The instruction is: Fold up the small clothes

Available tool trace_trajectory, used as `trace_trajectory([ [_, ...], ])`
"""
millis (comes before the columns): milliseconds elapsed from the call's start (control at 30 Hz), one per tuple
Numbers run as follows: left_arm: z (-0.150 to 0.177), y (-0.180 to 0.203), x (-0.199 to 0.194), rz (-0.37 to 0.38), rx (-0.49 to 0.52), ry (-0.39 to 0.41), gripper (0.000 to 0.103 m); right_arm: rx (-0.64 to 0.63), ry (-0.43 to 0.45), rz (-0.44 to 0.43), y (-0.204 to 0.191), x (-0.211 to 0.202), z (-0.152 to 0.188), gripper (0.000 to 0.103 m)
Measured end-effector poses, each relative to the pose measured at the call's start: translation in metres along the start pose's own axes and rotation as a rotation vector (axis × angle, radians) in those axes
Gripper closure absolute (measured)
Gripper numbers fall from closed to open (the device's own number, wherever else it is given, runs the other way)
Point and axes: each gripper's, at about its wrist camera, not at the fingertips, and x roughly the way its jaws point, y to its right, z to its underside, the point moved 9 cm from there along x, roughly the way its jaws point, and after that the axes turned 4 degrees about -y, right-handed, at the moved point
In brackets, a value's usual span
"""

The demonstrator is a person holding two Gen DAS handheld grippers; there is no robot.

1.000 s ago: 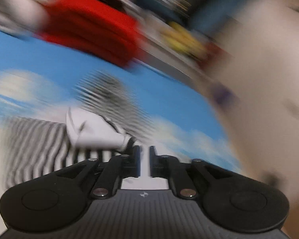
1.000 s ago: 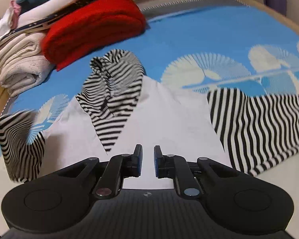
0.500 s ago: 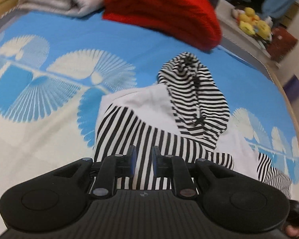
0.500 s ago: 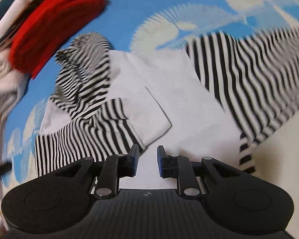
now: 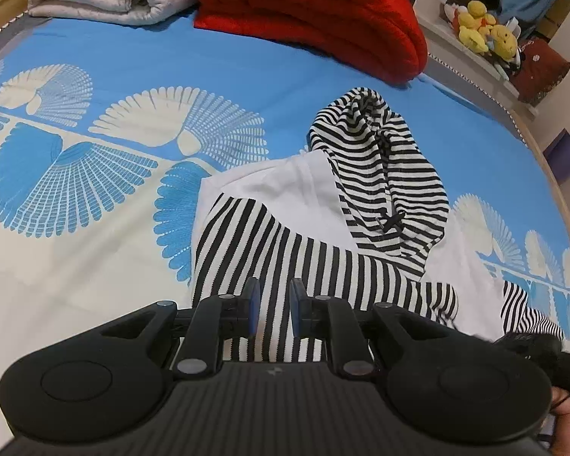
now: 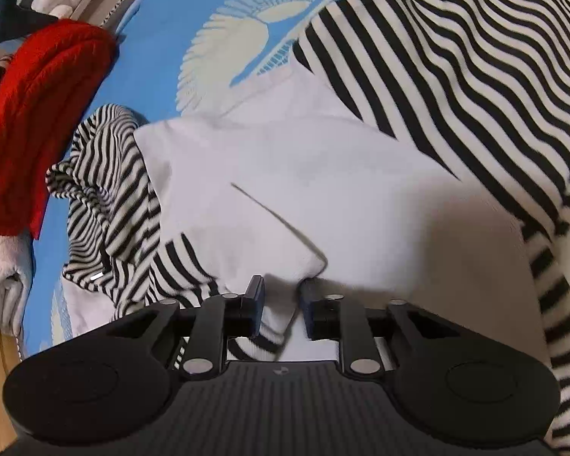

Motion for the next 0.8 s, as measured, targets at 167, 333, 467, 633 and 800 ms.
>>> trace_trajectory([
  [167, 0.002, 0.003, 0.003, -0.004, 0.029, -0.009, 0.087, -0.115, 0.187, -0.18, -0.046, -0.076, -0.005, 0.1],
  [333, 0.011, 0.004, 0.01, 0.006, 0.049, -0.041, 0.087, -0.152, 0.2, 0.067, -0.004, -0.078, -0.001, 0.096],
  [467, 0.023, 0.007, 0.02, 0.002, 0.083, -0.073, 0.087, -0.014, 0.125, 0.231, 0.051, -0.061, -0.005, 0.09],
  [633, 0.038, 0.012, 0.031, 0.023, 0.147, -0.12, 0.085, -0.186, 0.173, 0.002, 0.002, -0.076, -0.016, 0.069],
  [800, 0.071, -0.002, 0.061, -0.018, 0.185, -0.223, 0.083, -0.181, -0.098, 0.098, 0.024, -0.034, 0.001, 0.049],
])
